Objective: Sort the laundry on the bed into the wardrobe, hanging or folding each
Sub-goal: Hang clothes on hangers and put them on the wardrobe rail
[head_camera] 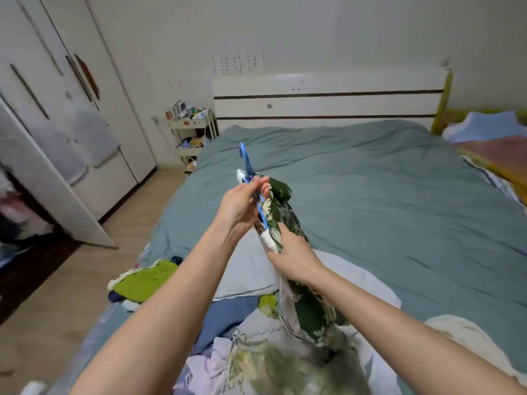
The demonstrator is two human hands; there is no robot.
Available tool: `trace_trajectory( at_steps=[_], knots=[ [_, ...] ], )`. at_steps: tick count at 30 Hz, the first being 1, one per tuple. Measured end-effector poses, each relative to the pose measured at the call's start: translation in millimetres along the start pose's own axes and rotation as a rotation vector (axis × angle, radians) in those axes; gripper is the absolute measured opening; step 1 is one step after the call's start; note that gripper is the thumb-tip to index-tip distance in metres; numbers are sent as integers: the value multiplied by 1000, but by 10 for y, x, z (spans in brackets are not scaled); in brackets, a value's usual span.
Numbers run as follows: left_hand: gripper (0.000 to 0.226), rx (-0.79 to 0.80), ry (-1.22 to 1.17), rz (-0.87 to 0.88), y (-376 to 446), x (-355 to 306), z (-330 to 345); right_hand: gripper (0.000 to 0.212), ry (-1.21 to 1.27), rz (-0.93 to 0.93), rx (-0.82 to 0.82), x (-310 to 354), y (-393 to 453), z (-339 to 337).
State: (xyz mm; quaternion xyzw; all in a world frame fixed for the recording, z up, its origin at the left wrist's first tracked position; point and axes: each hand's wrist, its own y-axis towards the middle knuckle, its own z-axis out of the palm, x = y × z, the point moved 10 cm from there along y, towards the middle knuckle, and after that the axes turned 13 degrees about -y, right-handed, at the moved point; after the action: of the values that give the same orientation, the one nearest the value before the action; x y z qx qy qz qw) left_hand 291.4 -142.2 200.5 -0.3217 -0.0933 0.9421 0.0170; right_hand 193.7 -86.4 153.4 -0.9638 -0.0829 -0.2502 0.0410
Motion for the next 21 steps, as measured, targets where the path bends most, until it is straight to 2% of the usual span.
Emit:
trace_trajectory(
  at_steps=[2,5,10,12,15,19,21],
  knots=[
    [21,19,83,88,-29,-448,-156,58,145,-82,22,474,82,177],
    [25,41,194,148,-28,-1084,-474,47,355,-187,82,1293,169,502],
    [22,-16,335,152,89,-1878,-1192,34,449,-196,162,2235,344,1171],
    [23,-38,378,118,192,-1939,-1459,22,478,-169,158,2357,386,1375],
    [23,-54,395,22,356,-1770,-1829,15,501,-106,167,2337,397,1625],
    [26,-78,337,-92,528,-1460,-2274,21,458,-33,246,2078,453,1991],
    [24,-114,310,-124,581,-1398,-2498,32,499,3,337,1900,463,2194]
  ],
)
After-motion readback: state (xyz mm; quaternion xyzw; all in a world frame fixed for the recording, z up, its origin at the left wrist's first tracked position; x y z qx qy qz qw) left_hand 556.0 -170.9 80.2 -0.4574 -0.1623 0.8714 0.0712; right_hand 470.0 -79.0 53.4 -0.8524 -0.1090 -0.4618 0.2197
